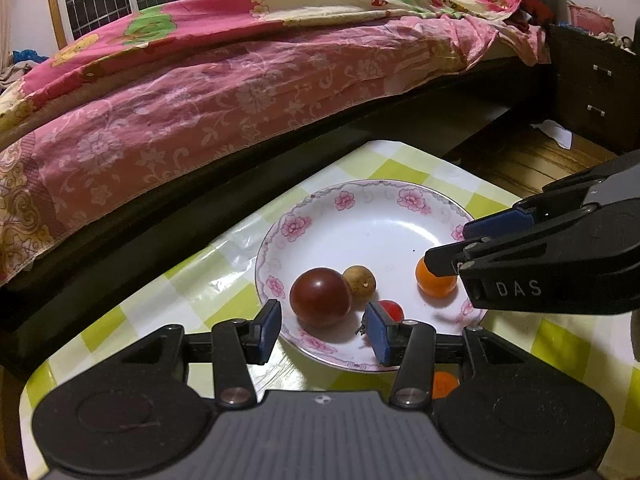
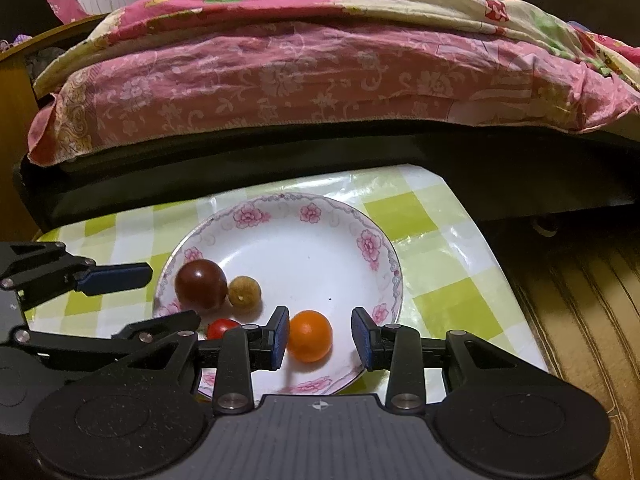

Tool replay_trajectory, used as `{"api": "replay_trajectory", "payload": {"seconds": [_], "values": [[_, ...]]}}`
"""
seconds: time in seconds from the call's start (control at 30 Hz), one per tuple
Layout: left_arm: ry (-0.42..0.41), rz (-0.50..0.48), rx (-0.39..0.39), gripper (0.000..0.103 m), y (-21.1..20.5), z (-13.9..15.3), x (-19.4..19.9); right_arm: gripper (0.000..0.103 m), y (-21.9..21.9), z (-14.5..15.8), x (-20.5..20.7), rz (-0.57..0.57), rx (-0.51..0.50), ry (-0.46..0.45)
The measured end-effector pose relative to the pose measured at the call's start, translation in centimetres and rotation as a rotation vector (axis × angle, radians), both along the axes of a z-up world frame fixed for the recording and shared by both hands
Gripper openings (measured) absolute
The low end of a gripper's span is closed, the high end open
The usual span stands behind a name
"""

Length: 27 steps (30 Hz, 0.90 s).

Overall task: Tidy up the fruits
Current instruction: 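Lower both fruits into the plate and open both tools, then withdraw both open tools back to the remaining fruits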

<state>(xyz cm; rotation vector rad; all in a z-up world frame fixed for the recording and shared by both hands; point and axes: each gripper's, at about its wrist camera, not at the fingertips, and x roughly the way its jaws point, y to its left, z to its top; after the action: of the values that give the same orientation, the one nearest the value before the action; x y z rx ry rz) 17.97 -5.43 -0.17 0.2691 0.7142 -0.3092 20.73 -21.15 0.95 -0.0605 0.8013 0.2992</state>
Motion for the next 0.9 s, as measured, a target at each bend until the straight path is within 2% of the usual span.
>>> {"api": "replay_trajectory", "payload": {"seconds": [0.53, 0.9], "values": [[0.01, -0.008, 0.001, 0.055, 1.4, 0.5, -2.3, 0.032, 1.4, 0.6, -2.4, 0.04, 0.012, 0.007], [0.046, -0.022, 0.012, 0.056, 4.2, -0.4, -6.5, 0.032, 2.1, 0.4, -5.1, 0.068, 0.014, 0.042]]}}
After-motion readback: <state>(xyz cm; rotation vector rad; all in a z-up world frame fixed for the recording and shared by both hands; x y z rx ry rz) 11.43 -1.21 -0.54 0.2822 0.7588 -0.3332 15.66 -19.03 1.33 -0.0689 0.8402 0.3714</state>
